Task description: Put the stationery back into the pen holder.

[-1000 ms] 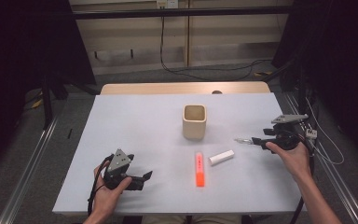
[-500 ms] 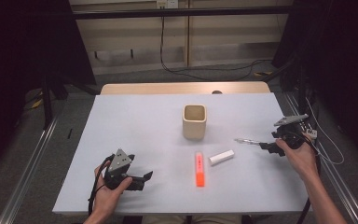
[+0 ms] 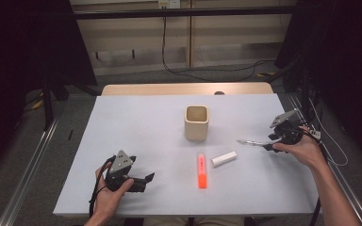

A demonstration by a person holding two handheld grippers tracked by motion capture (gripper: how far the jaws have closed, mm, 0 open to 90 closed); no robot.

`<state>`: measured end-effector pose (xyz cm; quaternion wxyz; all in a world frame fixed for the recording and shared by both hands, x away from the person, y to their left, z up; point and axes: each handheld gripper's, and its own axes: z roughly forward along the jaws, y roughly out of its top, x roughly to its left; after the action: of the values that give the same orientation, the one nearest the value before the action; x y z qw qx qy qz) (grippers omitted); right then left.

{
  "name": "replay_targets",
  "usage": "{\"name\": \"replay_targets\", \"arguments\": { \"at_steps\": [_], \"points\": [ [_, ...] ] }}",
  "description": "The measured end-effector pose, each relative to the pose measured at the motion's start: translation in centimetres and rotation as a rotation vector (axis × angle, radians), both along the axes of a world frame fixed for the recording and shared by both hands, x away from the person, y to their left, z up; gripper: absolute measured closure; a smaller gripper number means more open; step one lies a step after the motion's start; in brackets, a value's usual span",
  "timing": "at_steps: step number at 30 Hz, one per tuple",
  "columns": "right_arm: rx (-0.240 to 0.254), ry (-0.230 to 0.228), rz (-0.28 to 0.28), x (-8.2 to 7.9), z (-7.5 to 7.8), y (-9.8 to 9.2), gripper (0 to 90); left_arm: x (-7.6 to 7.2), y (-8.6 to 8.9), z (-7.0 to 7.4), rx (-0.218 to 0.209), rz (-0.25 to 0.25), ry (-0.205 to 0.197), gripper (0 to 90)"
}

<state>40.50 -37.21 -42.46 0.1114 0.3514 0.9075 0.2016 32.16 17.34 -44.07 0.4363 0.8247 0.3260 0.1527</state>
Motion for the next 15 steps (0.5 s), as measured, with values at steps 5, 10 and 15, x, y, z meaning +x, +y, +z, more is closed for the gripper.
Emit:
{"name": "replay_targets", "arguments": {
  "at_steps": [5, 10, 15],
  "points": [
    [-0.004, 0.037, 0.027, 0.6, -0.4, 0.0, 61.1, 0.0, 0.0, 0.0, 0.0, 0.0, 0.0, 8.0],
    [-0.028, 0.064, 0.043, 0.9, -0.6, 0.4, 68.3, 0.0, 0.1, 0.0, -0.004, 0.002, -0.001, 8.0],
    [-0.041, 0.084, 0.065, 1.2, -0.6, 0.6, 72.2, 0.0, -0.1, 0.0, 0.0, -0.001, 0.004, 8.0]
  ]
}}
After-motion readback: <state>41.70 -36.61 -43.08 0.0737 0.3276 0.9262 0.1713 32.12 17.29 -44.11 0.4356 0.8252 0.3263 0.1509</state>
